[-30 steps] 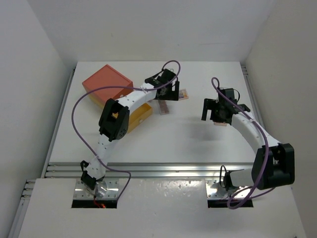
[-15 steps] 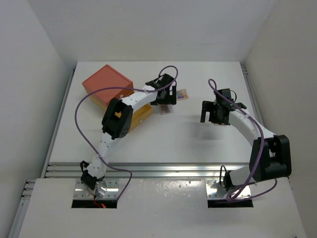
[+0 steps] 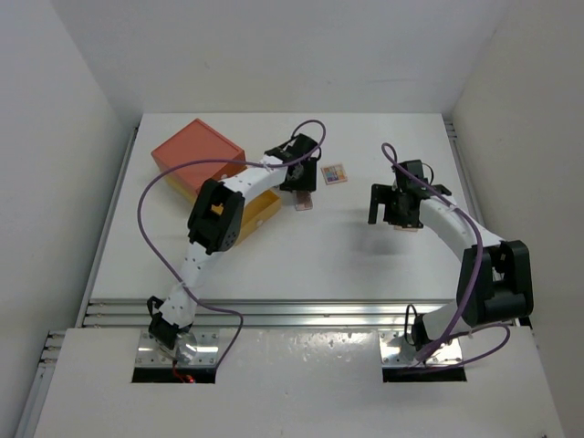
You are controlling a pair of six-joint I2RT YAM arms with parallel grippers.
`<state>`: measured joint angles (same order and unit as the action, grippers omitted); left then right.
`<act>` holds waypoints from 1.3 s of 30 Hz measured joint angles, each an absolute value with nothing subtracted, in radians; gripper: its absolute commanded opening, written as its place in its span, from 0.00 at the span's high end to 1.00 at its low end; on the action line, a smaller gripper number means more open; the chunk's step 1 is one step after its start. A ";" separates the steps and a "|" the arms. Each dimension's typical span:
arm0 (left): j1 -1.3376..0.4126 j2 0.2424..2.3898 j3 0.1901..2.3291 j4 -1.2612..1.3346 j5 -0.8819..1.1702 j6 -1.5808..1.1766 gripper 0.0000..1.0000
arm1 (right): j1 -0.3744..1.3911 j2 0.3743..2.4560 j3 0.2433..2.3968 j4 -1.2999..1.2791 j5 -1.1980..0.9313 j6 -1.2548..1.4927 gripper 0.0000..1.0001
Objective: Organize the makeup
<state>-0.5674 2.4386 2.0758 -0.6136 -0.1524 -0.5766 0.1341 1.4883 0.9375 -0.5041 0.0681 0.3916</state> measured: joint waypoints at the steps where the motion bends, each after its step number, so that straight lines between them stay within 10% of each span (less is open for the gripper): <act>1: -0.568 2.442 2.081 -0.611 -0.149 -0.573 0.40 | 0.134 1.488 0.938 -0.504 0.068 0.390 0.00; 13: -0.575 2.468 2.113 -0.575 -0.120 -0.487 0.89 | 0.134 1.488 0.940 -0.508 0.083 0.370 0.00; 16: -0.579 2.469 2.112 -0.567 -0.114 -0.452 0.85 | 0.134 1.488 0.940 -0.508 0.086 0.369 0.00; 20: -0.595 2.465 2.101 -0.549 -0.107 -0.382 0.43 | 0.134 1.488 0.940 -0.507 0.087 0.366 0.00; 31: -0.643 2.446 2.057 -0.544 -0.127 -0.278 0.21 | 0.133 1.453 0.930 -0.503 0.097 0.355 0.00; 34: -0.646 2.444 2.057 -0.549 -0.128 -0.270 0.24 | 0.133 1.442 0.926 -0.501 0.100 0.350 0.00; 39: -0.646 2.439 2.048 -0.553 -0.121 -0.263 0.62 | 0.133 1.440 0.920 -0.497 0.102 0.347 0.00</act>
